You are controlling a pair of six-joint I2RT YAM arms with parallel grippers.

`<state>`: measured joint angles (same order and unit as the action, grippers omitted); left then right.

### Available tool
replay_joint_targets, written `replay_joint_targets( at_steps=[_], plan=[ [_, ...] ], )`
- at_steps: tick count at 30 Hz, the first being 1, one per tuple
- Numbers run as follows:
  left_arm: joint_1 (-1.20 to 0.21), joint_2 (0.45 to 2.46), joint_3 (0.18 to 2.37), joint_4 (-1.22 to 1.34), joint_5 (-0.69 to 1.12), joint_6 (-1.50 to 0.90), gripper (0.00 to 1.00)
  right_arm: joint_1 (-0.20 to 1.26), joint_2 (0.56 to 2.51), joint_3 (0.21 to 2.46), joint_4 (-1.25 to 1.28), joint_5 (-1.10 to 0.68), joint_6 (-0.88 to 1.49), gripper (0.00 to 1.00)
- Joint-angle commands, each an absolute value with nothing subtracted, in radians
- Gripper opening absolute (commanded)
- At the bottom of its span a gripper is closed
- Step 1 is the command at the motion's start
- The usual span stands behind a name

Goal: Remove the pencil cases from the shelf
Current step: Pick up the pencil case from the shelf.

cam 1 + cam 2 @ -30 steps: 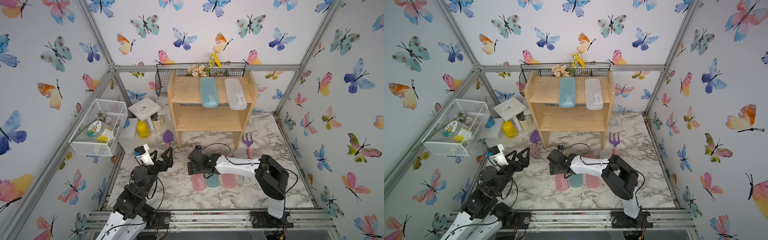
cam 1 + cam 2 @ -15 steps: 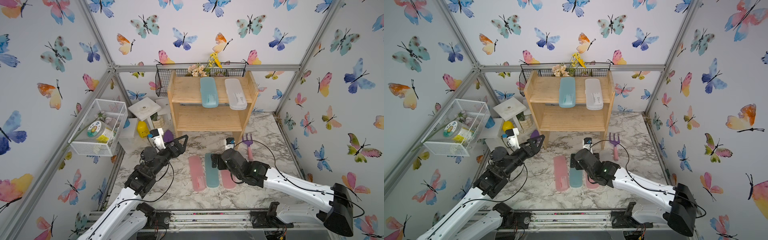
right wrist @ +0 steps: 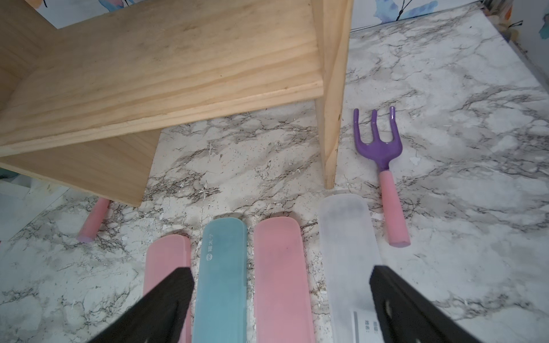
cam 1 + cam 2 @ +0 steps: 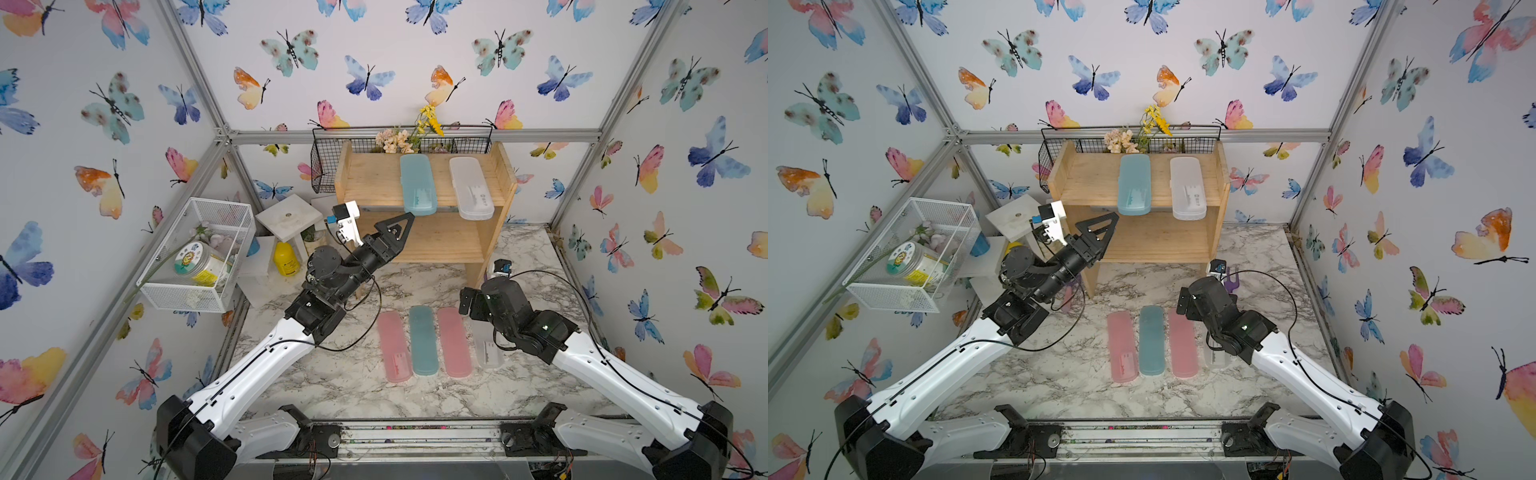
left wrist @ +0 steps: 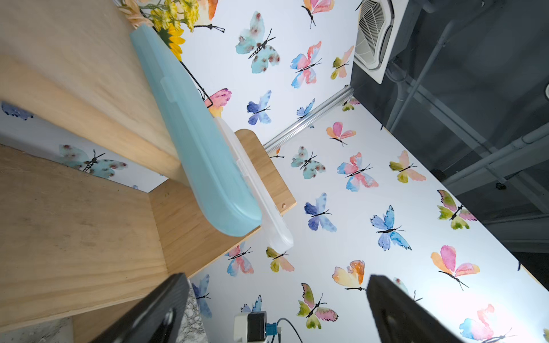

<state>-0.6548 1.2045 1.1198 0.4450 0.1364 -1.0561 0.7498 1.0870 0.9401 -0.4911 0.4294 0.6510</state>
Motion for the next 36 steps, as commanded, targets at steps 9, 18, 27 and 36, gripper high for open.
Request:
replay_joint_targets(
  at_steps=[9,18,27,36],
  plan=[
    [-0.657,1.367,1.305,0.39,0.057,-1.073,0.97,0.696,1.056,0.974,-0.532,0.359,0.597,0.99],
    [-0.649,1.433,1.34,0.4,0.055,-1.091,0.69,0.665,1.044,0.974,-0.541,0.339,0.583,0.99],
    [-0.64,1.426,1.333,0.402,0.048,-1.088,0.27,0.657,1.045,0.973,-0.54,0.328,0.582,0.99],
    [-0.639,1.231,1.133,0.402,-0.02,-0.901,0.12,0.657,0.993,0.997,-0.488,0.227,0.606,0.99]
  ],
)
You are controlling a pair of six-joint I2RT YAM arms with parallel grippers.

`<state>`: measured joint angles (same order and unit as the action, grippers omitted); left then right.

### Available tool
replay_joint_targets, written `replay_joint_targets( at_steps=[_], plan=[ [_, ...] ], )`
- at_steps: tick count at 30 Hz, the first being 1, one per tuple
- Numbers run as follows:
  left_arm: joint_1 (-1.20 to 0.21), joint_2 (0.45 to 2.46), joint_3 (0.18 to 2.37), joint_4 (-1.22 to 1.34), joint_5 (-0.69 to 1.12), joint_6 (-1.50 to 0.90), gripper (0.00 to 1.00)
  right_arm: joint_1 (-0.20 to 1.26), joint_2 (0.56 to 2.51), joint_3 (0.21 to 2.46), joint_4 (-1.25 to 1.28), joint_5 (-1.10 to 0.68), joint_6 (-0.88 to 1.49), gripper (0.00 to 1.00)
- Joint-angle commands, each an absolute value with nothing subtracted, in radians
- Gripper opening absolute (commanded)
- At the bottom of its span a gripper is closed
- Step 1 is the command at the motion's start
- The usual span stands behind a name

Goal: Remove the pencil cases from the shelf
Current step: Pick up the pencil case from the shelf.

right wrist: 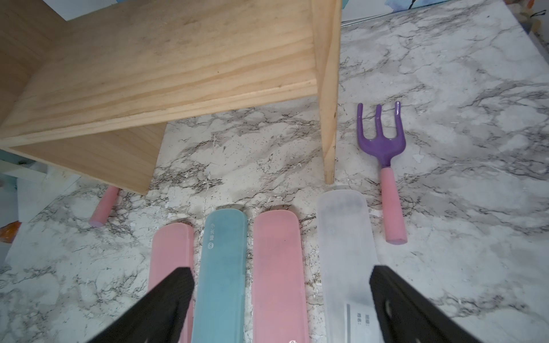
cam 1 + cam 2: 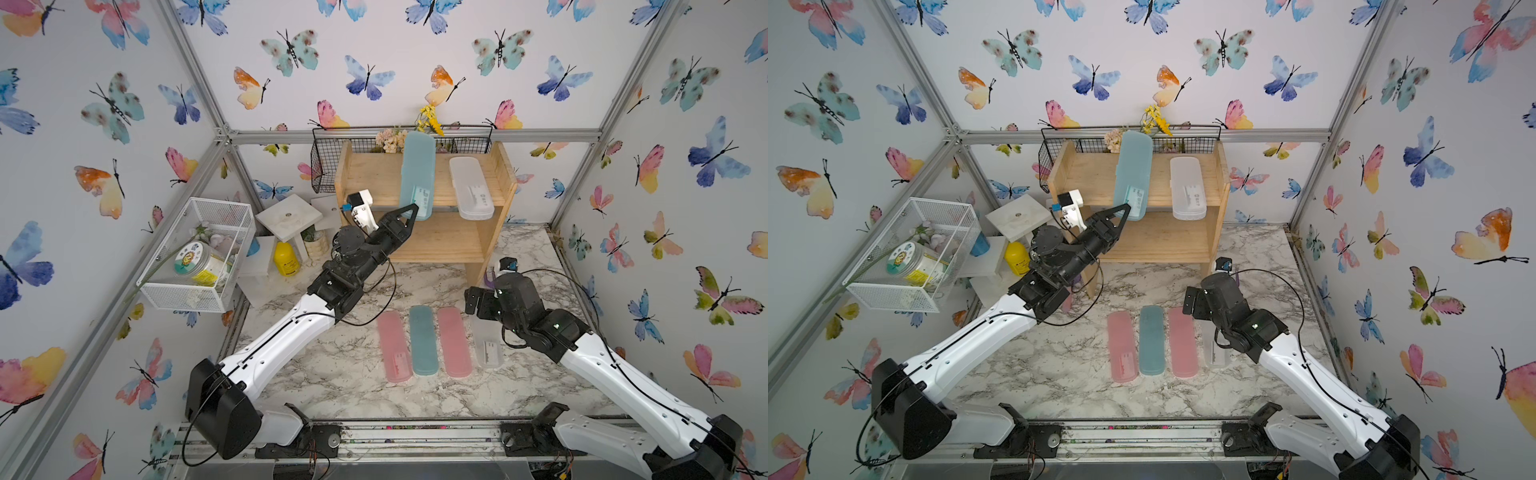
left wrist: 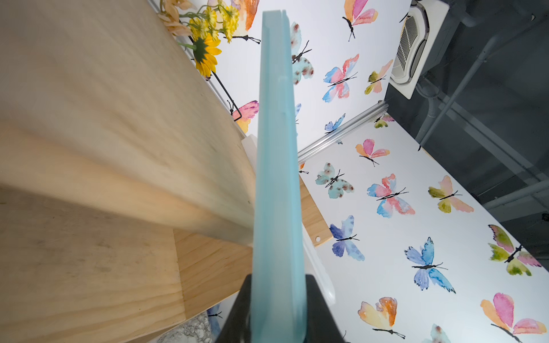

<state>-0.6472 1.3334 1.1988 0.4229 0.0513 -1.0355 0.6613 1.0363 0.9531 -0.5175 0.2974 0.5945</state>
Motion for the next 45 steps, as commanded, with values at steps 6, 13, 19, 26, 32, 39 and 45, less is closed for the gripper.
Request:
replay_joint_targets(
  at_steps=[6,13,19,26,32,39,45],
  plan=[
    [-0.653,0.888,0.792,0.345,-0.173,-0.648,0.1,0.657,0.912,0.972,-0.351,0.128,0.618,0.99],
    [-0.663,0.392,0.424,0.186,-0.301,-0.528,0.09,0.767,1.024,0.988,-0.167,0.046,0.673,0.99],
    [-0.664,0.145,0.321,0.036,-0.32,-0.538,0.08,1.001,1.288,1.168,-0.079,0.115,0.652,0.99],
    [-0.664,0.118,0.319,0.0,-0.299,-0.542,0.07,1.076,1.539,1.373,-0.005,0.047,0.658,0.99],
    [-0.664,0.115,0.327,-0.005,-0.287,-0.541,0.07,1.101,1.686,1.523,0.011,-0.023,0.657,0.99],
    [-0.664,0.101,0.323,-0.018,-0.284,-0.554,0.06,1.107,1.816,1.658,-0.006,-0.08,0.661,0.99],
    [-0.664,0.106,0.323,-0.025,-0.287,-0.557,0.06,1.114,1.869,1.723,-0.025,-0.092,0.657,0.99]
  ],
)
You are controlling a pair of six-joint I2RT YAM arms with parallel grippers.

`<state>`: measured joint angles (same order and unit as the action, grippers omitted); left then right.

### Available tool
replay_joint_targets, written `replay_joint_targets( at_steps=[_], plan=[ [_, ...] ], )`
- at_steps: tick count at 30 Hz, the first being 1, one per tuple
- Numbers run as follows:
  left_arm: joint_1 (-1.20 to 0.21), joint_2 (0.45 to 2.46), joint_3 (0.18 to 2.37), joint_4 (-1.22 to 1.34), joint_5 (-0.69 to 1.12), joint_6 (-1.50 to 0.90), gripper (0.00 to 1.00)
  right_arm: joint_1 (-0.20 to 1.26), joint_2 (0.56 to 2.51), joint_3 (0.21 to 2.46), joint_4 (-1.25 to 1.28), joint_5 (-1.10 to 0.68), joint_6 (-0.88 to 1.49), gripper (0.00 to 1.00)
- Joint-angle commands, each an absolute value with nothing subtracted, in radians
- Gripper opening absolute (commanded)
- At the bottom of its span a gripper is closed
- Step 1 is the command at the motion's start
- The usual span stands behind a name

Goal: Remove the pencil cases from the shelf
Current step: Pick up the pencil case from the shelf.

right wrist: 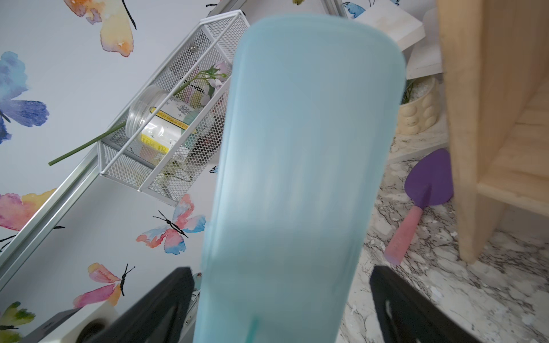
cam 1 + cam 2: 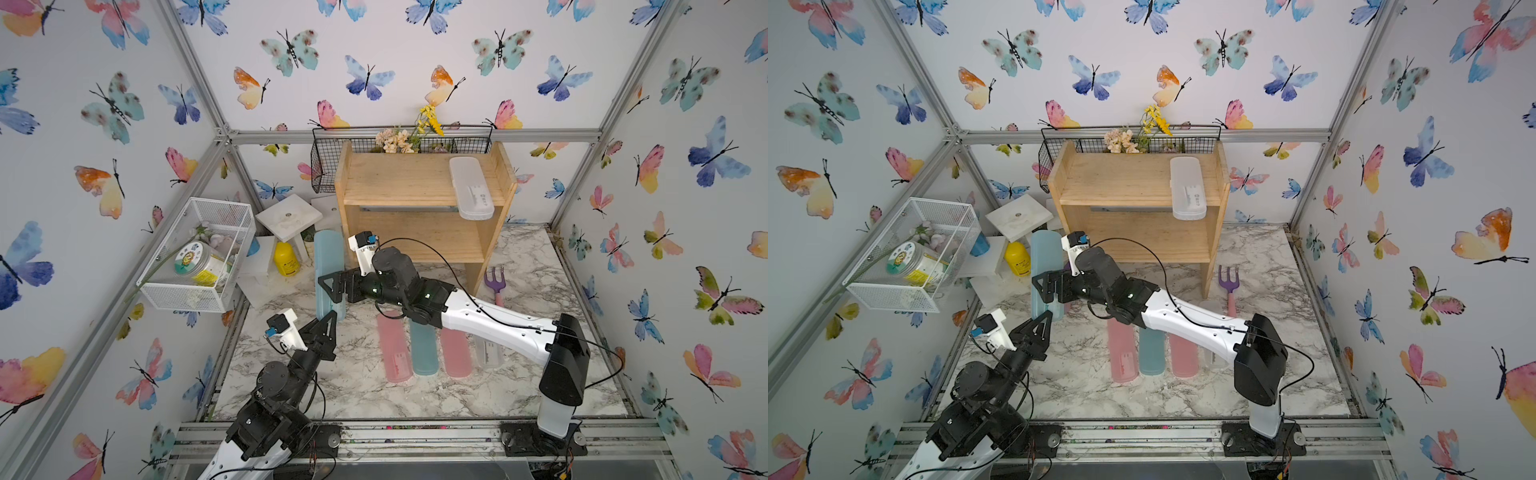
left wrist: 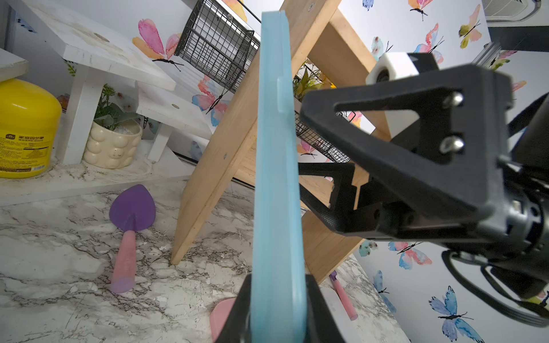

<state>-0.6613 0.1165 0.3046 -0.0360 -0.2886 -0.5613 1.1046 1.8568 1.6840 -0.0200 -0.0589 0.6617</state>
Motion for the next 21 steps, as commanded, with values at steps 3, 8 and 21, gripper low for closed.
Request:
replay_joint_targets(
  at_steps=[3,8,21],
  plan=[
    [-0.664,0.113,0.324,-0.027,-0.285,-0.556,0.06,1.117,1.888,1.751,-0.04,-0.089,0.652,0.99],
    [-0.664,0.118,0.318,-0.027,-0.283,-0.557,0.06,1.117,1.946,1.835,-0.118,-0.082,0.647,0.99],
    [-0.663,0.115,0.306,-0.036,-0.291,-0.558,0.07,1.125,2.002,1.927,-0.246,-0.005,0.64,0.88]
  ],
)
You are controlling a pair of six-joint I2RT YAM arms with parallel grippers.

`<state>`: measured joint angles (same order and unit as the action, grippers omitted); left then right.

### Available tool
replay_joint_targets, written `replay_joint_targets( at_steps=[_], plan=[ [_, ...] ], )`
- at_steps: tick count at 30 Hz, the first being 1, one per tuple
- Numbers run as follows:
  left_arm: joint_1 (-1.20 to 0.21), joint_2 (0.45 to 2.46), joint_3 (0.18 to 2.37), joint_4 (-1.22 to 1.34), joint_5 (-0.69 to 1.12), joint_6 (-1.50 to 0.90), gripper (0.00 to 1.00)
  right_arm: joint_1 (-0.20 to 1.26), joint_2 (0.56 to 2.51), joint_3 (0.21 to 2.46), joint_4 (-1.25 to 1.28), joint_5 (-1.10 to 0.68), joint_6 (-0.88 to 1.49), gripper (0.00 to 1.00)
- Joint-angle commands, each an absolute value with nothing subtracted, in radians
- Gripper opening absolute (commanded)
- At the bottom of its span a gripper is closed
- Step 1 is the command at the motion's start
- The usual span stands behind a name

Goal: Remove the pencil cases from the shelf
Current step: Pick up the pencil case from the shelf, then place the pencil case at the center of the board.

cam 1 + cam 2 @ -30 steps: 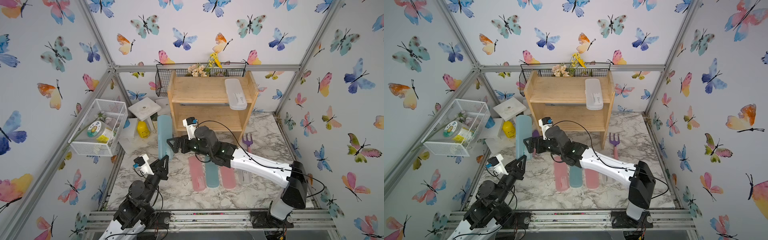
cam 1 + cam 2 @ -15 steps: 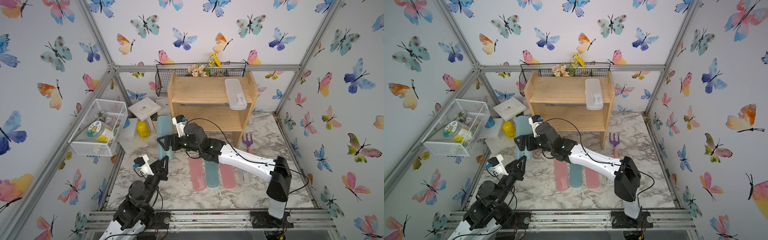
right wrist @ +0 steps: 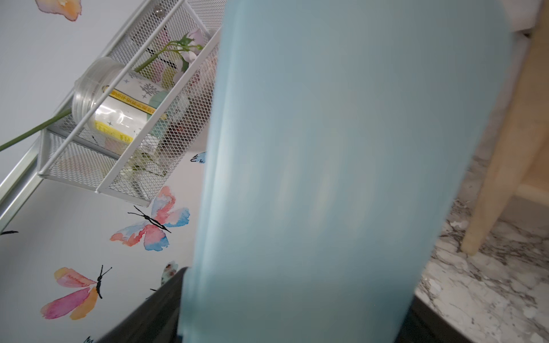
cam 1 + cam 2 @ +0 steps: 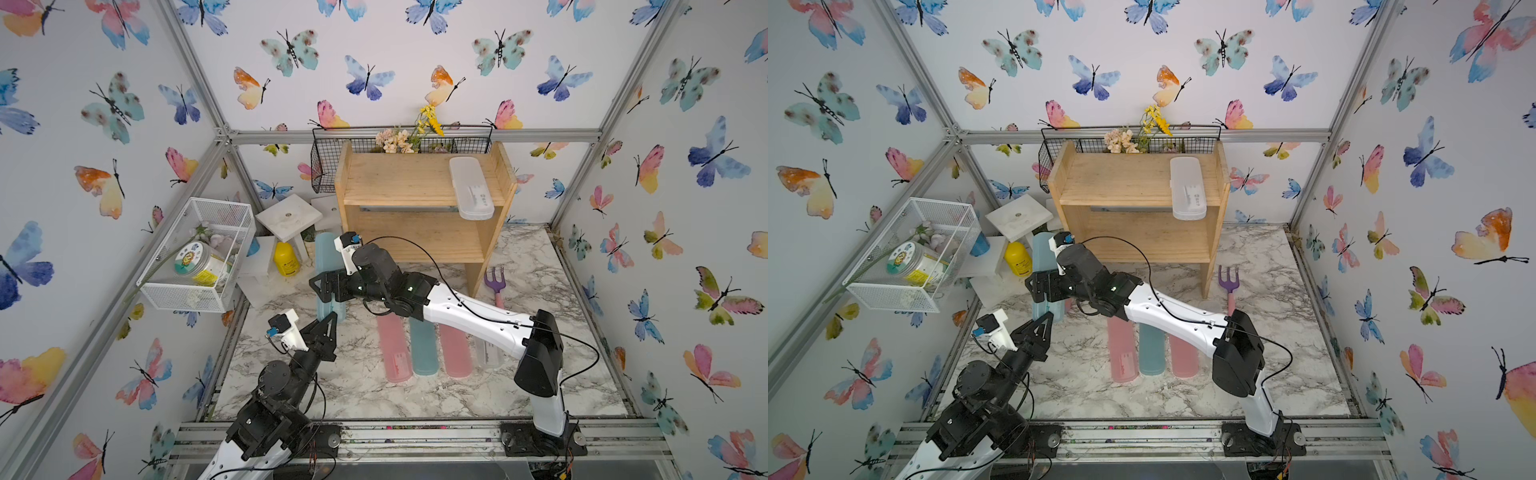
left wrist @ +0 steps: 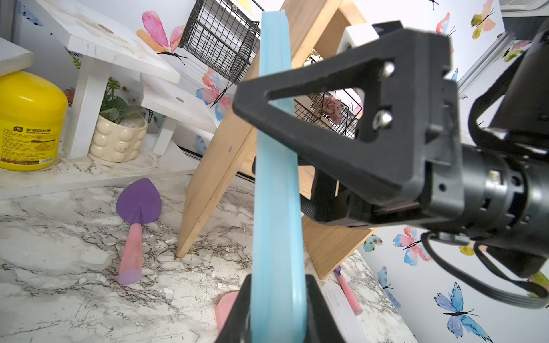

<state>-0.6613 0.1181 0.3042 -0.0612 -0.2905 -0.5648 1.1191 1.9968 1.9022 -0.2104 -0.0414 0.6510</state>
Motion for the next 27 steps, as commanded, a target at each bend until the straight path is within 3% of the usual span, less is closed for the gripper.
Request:
replay_joint_targets(
  at_steps=[1,4,6,10,22,27],
  plan=[
    [-0.664,0.114,0.305,-0.037,-0.292,-0.559,0.08,1.125,1.999,1.923,-0.245,-0.001,0.64,0.84],
    [-0.664,0.114,0.302,-0.041,-0.295,-0.561,0.17,1.125,1.984,1.905,-0.238,0.01,0.638,0.78],
    [-0.664,0.115,0.301,-0.043,-0.298,-0.563,0.33,1.125,1.971,1.888,-0.233,0.017,0.637,0.76],
    [-0.664,0.118,0.31,-0.066,-0.321,-0.57,0.99,1.125,1.917,1.833,-0.218,0.044,0.627,0.76],
    [-0.664,0.162,0.471,-0.27,-0.564,-0.564,0.99,1.126,1.498,1.259,-0.241,0.225,0.658,0.77],
    [-0.664,0.26,0.538,-0.283,-0.608,-0.532,0.99,1.13,1.515,1.164,-0.243,0.145,0.737,0.77]
  ],
)
